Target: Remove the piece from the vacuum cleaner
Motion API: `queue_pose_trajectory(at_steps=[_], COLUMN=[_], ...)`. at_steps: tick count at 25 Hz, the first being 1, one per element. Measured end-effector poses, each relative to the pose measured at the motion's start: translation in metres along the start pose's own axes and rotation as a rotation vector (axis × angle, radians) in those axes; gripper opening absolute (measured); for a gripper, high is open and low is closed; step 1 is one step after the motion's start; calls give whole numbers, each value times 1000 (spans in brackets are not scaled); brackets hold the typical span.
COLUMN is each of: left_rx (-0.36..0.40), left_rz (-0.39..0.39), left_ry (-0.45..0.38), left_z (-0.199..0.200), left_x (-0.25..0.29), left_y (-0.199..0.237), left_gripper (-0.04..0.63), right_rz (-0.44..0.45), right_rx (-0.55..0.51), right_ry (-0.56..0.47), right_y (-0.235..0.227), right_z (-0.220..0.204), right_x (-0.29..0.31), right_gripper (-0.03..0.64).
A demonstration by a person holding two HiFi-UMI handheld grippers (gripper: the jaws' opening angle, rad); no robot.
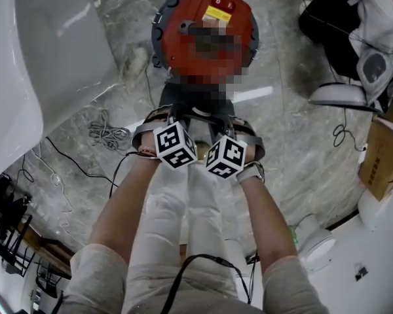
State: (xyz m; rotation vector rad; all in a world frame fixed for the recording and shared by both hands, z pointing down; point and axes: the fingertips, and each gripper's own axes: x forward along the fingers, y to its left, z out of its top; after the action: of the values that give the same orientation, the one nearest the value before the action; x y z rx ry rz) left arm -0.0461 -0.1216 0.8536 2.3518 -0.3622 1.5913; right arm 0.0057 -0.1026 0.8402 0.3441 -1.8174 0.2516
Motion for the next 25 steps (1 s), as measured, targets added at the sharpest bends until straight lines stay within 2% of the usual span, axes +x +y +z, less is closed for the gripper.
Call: queue_pose_trajectory(at_steps=[5, 9, 14, 17, 20, 23, 25], left_rx=[29, -16, -57, -56, -22, -94, -95], left_rz=[30, 35, 33, -12, 60, 95, 102], left_ry=[3, -5, 7, 63, 25, -17, -21], left_z=[-2, -2, -4, -18, -28, -37, -39], left_x=[1, 0, 0, 8, 5, -9, -17], left_y=[0, -2, -2, -18, -36, -52, -66], left_gripper=[58, 58, 58, 58, 58, 58, 58], right_rz=[-11, -13, -16, 24, 8, -2, -4], right_rx=[31, 59, 39, -6, 4, -23, -68], right_ry=[-19, -25, -29, -6, -30, -59, -67], right_y=[2, 2, 3, 22, 42, 59, 71], right_z=[0, -1, 0, -7, -12, -8, -11], right_x=[4, 5, 6, 15, 13, 3, -5], right_gripper=[37, 37, 37, 37, 37, 37, 37])
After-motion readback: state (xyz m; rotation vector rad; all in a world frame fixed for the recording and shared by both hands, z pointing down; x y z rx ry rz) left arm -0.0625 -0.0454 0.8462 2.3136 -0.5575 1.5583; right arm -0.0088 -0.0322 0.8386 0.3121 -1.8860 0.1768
